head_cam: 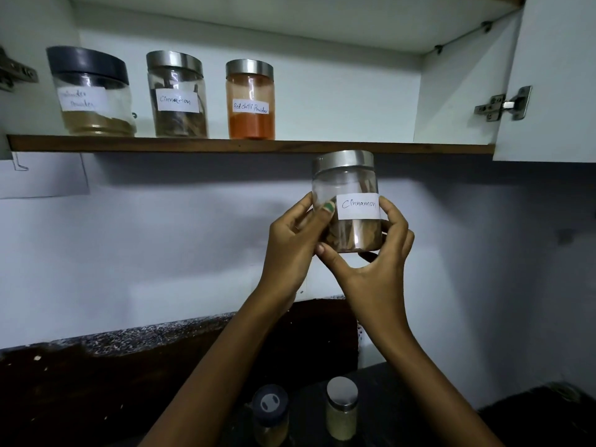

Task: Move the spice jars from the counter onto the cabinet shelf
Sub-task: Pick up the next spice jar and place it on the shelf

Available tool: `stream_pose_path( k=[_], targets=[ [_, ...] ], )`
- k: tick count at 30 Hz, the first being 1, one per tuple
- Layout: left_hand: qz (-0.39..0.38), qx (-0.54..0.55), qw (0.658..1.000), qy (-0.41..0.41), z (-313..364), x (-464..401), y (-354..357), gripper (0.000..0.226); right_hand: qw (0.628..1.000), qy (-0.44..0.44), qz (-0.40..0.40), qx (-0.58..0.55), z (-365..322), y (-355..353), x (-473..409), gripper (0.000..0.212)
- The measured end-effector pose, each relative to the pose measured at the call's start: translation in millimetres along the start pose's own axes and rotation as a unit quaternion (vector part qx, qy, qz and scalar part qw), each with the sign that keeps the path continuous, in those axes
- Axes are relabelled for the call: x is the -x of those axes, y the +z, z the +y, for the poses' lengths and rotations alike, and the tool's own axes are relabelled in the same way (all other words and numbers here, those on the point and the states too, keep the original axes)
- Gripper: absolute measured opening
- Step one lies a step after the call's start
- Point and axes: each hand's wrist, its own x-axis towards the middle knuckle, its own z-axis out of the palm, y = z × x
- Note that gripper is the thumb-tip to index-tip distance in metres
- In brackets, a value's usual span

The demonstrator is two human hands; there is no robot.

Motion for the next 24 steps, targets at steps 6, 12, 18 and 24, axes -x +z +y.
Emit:
stream_pose_path(
  k=[6, 12, 18, 24],
  targets=[
    [0.019, -0.012, 1.000, 0.009, 3.8, -0.6, 4.1, 0.037, 1.000, -0.002, -0.011, -0.013, 1.5, 4.0, -3.5, 0.092],
    [-0.003, -0.097, 0.993, 0.068, 32.5, -41.3, 11.0, 0.039, 0.998, -0.052, -0.020, -0.015, -3.1, 21.0, -53.1, 0.091],
    [0.003, -0.205, 0.973, 0.103, 53.7, -92.2, 15.0, 0.046, 0.994, -0.112, -0.013, 0.008, -6.1, 45.3, -115.1, 0.093],
    [0.027, -0.341, 0.931, 0.124, 45.5, -120.7, 9.9, 0.054, 0.992, -0.112, -0.017, 0.052, -4.0, 73.9, -157.2, 0.095]
  ],
)
